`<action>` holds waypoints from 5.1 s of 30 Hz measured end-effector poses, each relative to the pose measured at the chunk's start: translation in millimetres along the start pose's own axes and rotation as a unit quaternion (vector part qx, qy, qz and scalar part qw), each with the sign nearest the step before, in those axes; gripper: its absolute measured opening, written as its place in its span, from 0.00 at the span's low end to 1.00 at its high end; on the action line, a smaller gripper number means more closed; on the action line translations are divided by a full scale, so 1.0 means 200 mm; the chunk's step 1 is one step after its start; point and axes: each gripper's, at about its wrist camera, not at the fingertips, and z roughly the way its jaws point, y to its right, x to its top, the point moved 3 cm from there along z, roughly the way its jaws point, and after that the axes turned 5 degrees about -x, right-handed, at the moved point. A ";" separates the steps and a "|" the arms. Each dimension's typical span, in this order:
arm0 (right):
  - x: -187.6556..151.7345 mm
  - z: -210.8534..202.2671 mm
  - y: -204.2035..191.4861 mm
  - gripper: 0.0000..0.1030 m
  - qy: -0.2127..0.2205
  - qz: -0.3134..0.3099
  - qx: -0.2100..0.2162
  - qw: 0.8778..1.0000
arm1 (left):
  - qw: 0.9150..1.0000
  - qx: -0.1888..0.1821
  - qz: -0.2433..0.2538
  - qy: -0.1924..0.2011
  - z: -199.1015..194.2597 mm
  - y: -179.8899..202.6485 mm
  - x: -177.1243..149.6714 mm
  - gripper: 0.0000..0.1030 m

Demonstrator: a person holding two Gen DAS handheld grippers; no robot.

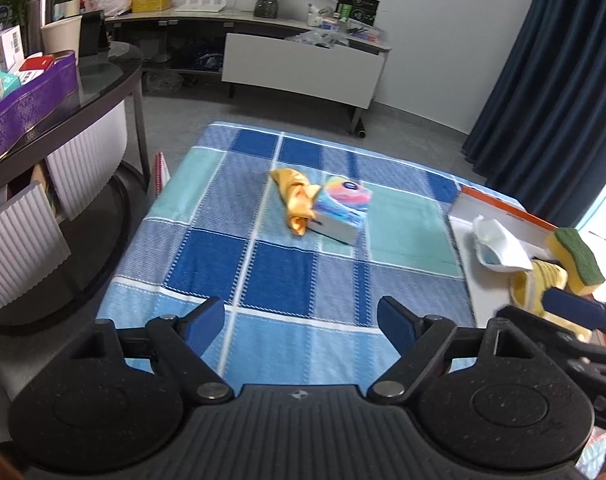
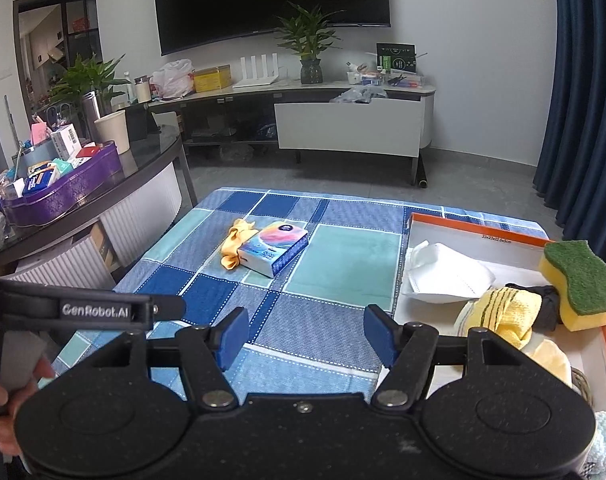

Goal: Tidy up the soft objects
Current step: 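Withdraw both grippers from the box toward the yellow glove and tissue pack, then grasp the yellow glove with the left gripper while the right grasps the tissue pack, then carry the yellow glove and the tissue pack over the white box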

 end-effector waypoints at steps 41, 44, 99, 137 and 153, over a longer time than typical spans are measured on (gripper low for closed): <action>0.16 0.45 -0.04 0.81 -0.039 0.029 0.045 0.998 | 0.998 -0.001 0.067 -0.011 0.37 -0.12 0.25 0.26; 0.21 0.58 -0.08 0.84 -0.051 0.028 0.034 0.998 | 0.998 0.004 0.058 -0.013 0.30 -0.15 0.25 0.26; -0.07 -0.26 0.01 0.62 -0.001 0.015 -0.023 1.000 | 0.997 -0.002 0.064 0.039 -0.31 0.31 -0.16 0.26; -0.18 -0.53 0.28 0.62 0.021 0.055 -0.065 0.996 | 0.993 -0.033 0.112 0.033 -0.38 0.61 -0.31 0.26; -0.20 -0.56 0.34 0.62 0.021 0.070 -0.078 0.994 | 0.992 -0.039 0.118 0.029 -0.37 0.65 -0.33 0.26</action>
